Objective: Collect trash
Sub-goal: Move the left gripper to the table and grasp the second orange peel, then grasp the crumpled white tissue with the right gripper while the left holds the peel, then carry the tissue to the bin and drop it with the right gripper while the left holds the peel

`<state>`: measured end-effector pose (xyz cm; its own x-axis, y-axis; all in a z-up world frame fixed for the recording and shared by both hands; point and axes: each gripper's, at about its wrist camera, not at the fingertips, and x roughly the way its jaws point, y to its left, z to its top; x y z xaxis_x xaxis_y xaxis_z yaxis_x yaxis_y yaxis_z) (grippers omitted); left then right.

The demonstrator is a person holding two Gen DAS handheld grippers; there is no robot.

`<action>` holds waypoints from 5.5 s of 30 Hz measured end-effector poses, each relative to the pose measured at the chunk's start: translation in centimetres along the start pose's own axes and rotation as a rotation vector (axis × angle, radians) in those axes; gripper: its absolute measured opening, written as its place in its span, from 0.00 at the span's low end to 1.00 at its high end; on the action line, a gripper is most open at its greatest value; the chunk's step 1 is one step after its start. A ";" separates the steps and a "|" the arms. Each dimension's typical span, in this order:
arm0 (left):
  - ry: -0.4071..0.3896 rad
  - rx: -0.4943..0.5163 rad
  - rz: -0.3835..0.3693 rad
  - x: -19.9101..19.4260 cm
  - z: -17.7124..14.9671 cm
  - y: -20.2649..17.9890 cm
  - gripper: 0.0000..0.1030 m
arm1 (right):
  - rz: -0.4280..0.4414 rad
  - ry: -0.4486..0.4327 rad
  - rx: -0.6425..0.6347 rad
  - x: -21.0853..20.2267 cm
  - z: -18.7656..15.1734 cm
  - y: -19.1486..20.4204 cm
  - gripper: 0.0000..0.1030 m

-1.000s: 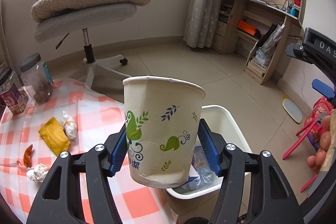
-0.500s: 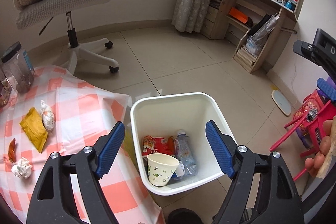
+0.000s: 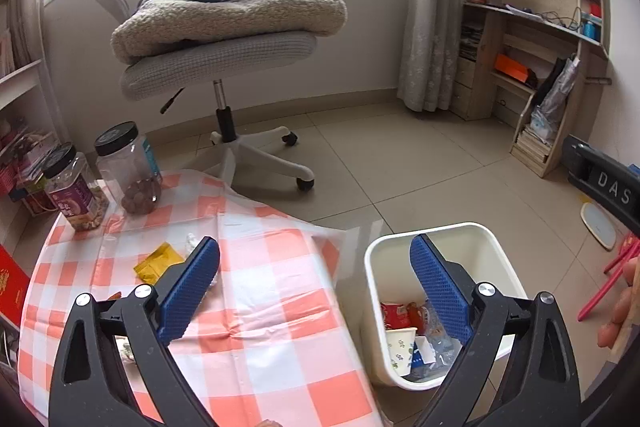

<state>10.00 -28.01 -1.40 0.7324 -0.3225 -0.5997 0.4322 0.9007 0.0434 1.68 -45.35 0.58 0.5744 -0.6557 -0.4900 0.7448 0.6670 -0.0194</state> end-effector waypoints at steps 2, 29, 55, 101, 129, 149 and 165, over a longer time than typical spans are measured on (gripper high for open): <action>0.003 -0.023 0.025 0.0 0.0 1.5 0.93 | 0.006 -0.003 -0.033 -0.2 -0.3 1.2 0.93; 0.325 -0.246 0.271 6.0 -5.1 21.9 0.93 | 0.227 0.082 -0.395 -3.3 -6.7 20.4 0.93; 0.549 -0.337 0.091 8.9 -11.1 33.0 0.22 | 0.769 0.325 -0.890 -6.7 -17.5 33.3 0.93; 0.203 -0.326 0.245 -3.1 -6.1 32.5 0.43 | 0.762 0.087 -0.402 -10.7 -8.5 30.5 0.43; 0.521 -1.014 0.314 6.9 -14.9 42.1 0.48 | 0.705 0.156 -0.457 -8.3 -9.0 30.1 0.44; 0.226 -0.759 0.392 -0.5 -9.8 42.2 0.18 | 0.731 0.117 -0.424 -9.3 -8.2 29.8 0.44; -0.005 -0.415 0.397 -5.0 -3.7 31.7 0.18 | 0.703 0.085 -0.383 -9.2 -6.9 27.7 0.43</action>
<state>18.10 3.21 -0.01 0.7994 0.0636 -0.5974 -0.1188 0.9915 -0.0535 14.68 -18.40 -1.40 0.8261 -0.0188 -0.5632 0.0421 0.9987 0.0284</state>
